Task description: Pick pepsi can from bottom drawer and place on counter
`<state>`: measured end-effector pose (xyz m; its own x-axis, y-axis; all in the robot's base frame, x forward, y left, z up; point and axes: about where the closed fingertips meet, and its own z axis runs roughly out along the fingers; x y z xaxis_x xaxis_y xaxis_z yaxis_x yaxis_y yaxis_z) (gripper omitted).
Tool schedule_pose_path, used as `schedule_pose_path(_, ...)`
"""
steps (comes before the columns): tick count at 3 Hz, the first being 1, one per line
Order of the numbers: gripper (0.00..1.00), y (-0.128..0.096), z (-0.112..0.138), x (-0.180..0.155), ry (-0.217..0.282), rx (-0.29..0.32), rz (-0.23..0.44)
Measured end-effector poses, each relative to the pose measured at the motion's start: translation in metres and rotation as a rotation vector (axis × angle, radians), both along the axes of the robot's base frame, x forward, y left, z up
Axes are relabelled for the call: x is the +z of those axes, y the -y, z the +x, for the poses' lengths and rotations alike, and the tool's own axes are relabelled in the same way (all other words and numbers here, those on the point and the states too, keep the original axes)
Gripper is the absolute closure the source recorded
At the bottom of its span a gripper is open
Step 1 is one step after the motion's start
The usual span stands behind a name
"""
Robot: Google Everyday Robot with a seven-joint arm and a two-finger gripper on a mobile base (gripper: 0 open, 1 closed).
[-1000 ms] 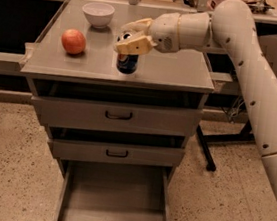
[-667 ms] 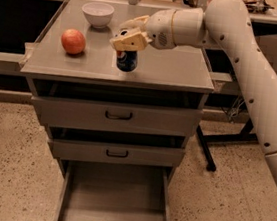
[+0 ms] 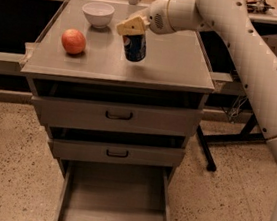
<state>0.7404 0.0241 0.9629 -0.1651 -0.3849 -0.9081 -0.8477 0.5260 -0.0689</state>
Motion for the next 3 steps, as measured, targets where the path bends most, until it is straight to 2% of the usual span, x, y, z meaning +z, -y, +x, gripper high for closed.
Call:
schedule_pose_path(1, 0.84, 0.015, 0.016, -0.007, -0.061, -0.145, 0.001)
schedule_pose_path(2, 0.6, 0.027, 0.025, -0.019, -0.141, -0.266, 0.089)
schedule_pose_path(3, 0.37, 0.035, 0.029, -0.029, -0.179, -0.337, 0.169)
